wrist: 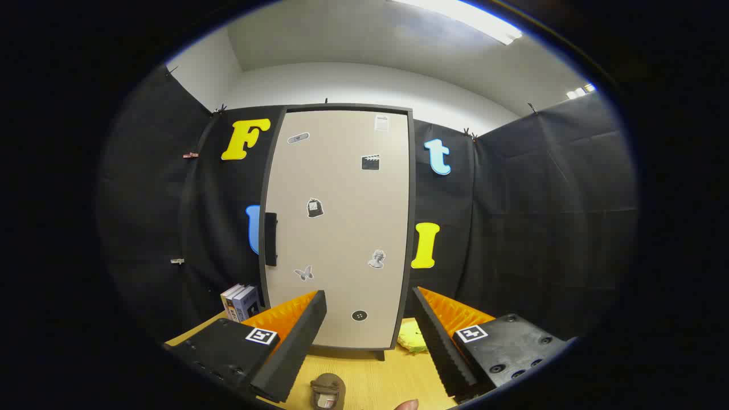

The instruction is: Open the shoe cabinet door, grab the shoes and put them into the shoe cabinet, then close the shoe cabinet door.

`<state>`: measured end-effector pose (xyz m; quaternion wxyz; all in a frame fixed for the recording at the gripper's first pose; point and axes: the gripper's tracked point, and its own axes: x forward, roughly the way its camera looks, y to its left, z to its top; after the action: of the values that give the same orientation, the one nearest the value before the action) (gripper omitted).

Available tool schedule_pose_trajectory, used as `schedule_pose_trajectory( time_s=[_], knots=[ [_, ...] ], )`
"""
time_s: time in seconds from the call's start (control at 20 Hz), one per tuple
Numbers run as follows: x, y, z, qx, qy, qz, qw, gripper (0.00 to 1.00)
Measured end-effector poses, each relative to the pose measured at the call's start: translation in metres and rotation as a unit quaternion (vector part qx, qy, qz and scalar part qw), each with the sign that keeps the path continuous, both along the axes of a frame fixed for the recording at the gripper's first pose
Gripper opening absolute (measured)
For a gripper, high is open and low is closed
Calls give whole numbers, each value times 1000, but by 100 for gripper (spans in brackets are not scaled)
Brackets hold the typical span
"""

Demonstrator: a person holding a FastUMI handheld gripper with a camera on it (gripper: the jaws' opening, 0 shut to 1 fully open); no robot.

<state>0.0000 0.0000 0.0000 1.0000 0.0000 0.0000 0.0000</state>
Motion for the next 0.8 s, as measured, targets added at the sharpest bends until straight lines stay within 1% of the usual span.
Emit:
schedule_pose_trajectory(
  time_s=[0.4, 0.8],
  knots=[
    [-2, 0, 0, -3, 3, -1, 1000, 98],
    [-4, -7, 3, -2, -1, -13, 1000, 97]
  ],
)
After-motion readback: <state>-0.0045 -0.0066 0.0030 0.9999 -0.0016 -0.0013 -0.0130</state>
